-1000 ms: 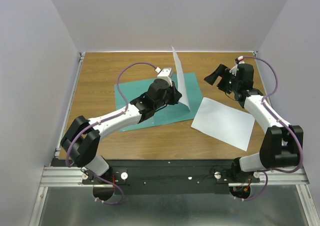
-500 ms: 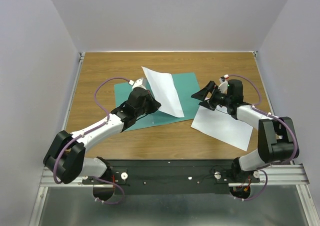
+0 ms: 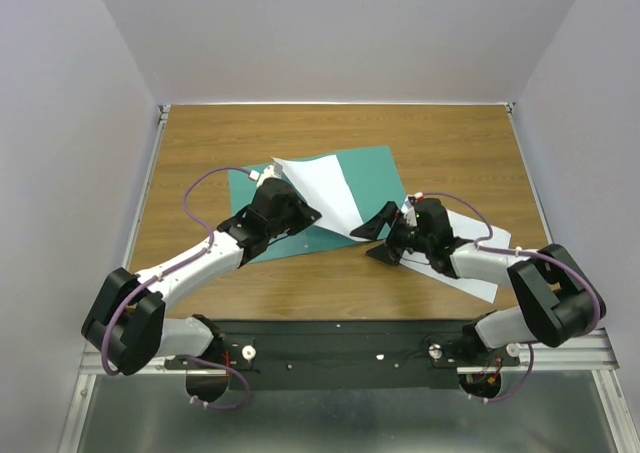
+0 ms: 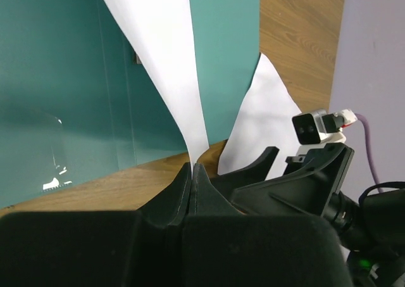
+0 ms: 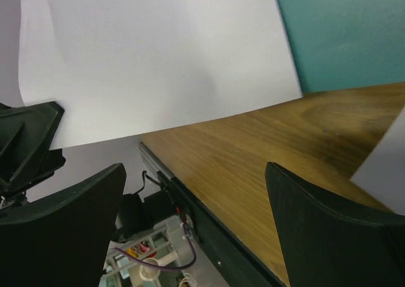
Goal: Put the files into the folder
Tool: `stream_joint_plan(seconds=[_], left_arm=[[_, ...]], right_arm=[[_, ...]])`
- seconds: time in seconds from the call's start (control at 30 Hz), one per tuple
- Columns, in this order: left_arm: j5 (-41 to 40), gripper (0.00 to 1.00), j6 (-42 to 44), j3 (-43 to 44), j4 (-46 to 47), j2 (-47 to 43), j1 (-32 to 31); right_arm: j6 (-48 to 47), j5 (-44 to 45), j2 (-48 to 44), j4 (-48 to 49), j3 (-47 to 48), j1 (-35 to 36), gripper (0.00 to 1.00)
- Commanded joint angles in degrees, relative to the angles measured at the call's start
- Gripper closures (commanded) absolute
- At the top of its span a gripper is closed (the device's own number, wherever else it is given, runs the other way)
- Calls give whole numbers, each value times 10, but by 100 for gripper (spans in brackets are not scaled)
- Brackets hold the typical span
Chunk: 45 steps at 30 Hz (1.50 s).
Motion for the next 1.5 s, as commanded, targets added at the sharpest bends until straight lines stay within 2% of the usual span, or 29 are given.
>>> stream_joint_plan(seconds=[0.0,0.1,0.3,0.7,0.83,1.0,1.23,1.47], left_arm=[[34,100,-31,-7,10,-4,1],[39,100,-39,-22,13,-19,2],[42,100,-40,-40,11,-51,1],[104,100,-40,-64,42,-57,2],[113,100,-37,-85,47,-78,2],[126,100,-29,-124,54,-113,2],[134,100,-7,-173,52,-165,10],[185,100,31,-200,64,-152,32]], right_arm=[[104,64,19,118,-11,40,0],[153,73,61,173,-6,53,0],[213,108,114,224,6,63,1],[229,184,103,252,-10,65,2],[200,201,109,251,-5,65,3],[140,177,128,242,10,64,4],[63,118,146,226,21,57,5],[5,31,172,223,57,56,7]])
